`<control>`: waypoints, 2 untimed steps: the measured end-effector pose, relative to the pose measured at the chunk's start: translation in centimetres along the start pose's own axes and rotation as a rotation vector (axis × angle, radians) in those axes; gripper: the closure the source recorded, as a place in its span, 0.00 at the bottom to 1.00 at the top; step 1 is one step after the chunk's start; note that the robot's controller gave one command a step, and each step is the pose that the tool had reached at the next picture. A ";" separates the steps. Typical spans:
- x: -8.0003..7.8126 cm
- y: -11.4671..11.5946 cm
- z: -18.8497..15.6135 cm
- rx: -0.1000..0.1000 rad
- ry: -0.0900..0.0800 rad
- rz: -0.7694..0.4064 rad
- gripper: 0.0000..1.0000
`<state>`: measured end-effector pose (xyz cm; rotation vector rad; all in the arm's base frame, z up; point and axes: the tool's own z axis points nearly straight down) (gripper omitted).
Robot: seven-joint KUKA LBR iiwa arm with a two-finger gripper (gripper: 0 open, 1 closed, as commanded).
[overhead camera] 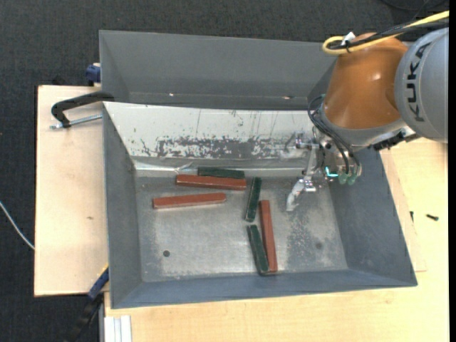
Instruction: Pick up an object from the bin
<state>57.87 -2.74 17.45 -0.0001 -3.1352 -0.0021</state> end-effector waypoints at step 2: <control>-0.5 0.3 0.9 0.002 -0.014 -0.072 0.00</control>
Offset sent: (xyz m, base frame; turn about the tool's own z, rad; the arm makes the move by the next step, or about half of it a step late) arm 0.0127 0.0249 -0.1045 -0.4569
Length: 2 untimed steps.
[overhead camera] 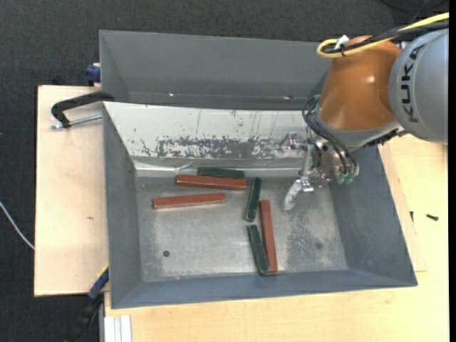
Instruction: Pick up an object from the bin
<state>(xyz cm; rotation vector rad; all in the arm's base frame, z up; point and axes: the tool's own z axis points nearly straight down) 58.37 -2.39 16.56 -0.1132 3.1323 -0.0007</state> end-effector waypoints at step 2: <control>-0.3 0.5 8.4 0.000 -0.020 -0.467 1.00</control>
Offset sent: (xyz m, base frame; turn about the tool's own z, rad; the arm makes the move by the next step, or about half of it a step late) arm -0.0055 0.0019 -0.0956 -0.4677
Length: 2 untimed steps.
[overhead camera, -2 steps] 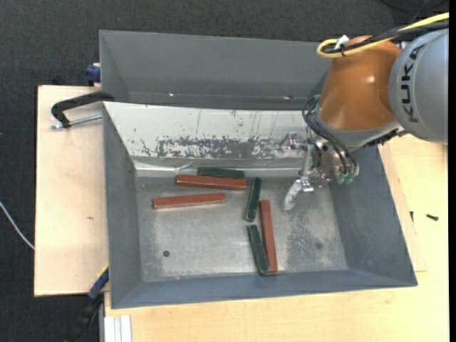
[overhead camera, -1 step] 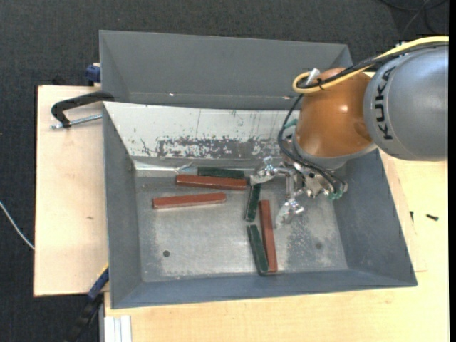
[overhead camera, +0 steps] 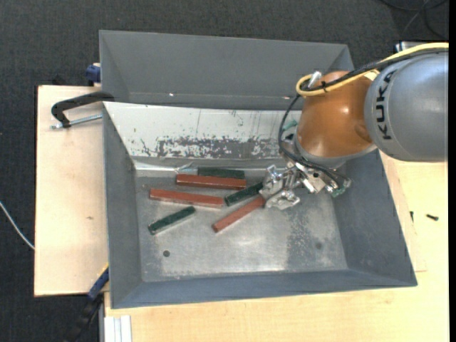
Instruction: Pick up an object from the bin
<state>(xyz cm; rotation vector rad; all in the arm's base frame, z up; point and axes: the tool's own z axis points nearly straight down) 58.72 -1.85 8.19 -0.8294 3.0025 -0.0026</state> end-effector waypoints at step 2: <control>0.6 -0.2 0.3 -0.003 0.019 0.002 0.00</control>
Offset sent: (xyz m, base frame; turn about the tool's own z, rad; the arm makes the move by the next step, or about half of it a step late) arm 0.0000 0.0000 0.0000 0.0000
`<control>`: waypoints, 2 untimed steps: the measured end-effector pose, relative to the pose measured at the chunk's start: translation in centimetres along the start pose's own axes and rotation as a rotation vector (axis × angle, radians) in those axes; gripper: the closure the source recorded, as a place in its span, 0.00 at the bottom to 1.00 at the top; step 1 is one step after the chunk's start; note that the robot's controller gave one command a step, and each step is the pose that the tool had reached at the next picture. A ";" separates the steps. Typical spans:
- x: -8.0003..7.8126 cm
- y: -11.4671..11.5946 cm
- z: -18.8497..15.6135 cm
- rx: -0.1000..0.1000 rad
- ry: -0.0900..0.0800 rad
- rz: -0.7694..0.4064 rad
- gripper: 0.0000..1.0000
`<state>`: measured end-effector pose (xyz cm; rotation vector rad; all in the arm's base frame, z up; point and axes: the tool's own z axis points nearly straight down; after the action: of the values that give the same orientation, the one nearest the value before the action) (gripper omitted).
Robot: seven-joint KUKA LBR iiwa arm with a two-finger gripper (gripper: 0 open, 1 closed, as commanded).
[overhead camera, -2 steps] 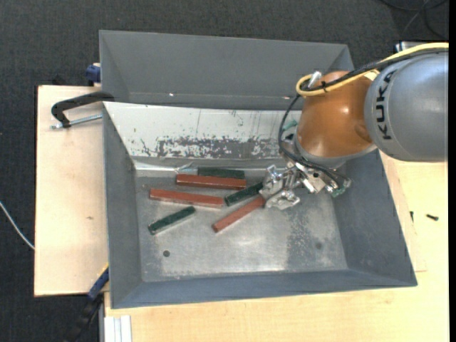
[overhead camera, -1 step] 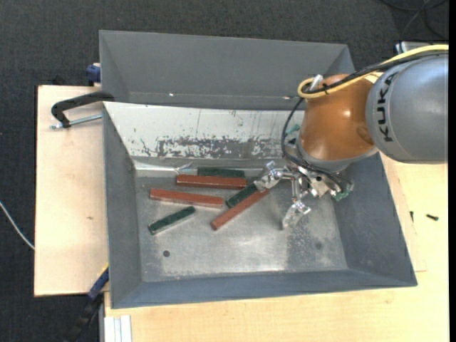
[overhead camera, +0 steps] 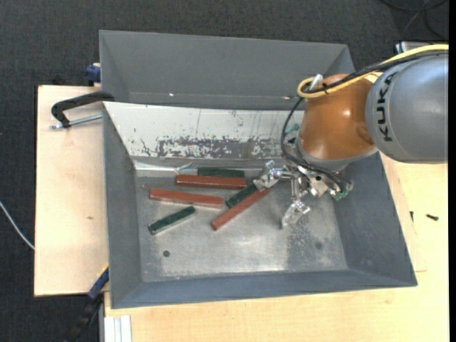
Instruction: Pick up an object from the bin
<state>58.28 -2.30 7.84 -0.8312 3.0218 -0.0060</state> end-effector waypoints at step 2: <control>-4.6 2.3 -0.6 0.019 -0.025 0.011 1.00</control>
Offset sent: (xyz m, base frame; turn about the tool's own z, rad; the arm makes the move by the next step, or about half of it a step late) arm 0.0000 0.0000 0.0000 0.0000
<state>61.03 2.03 8.44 -0.8072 2.9980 -0.0242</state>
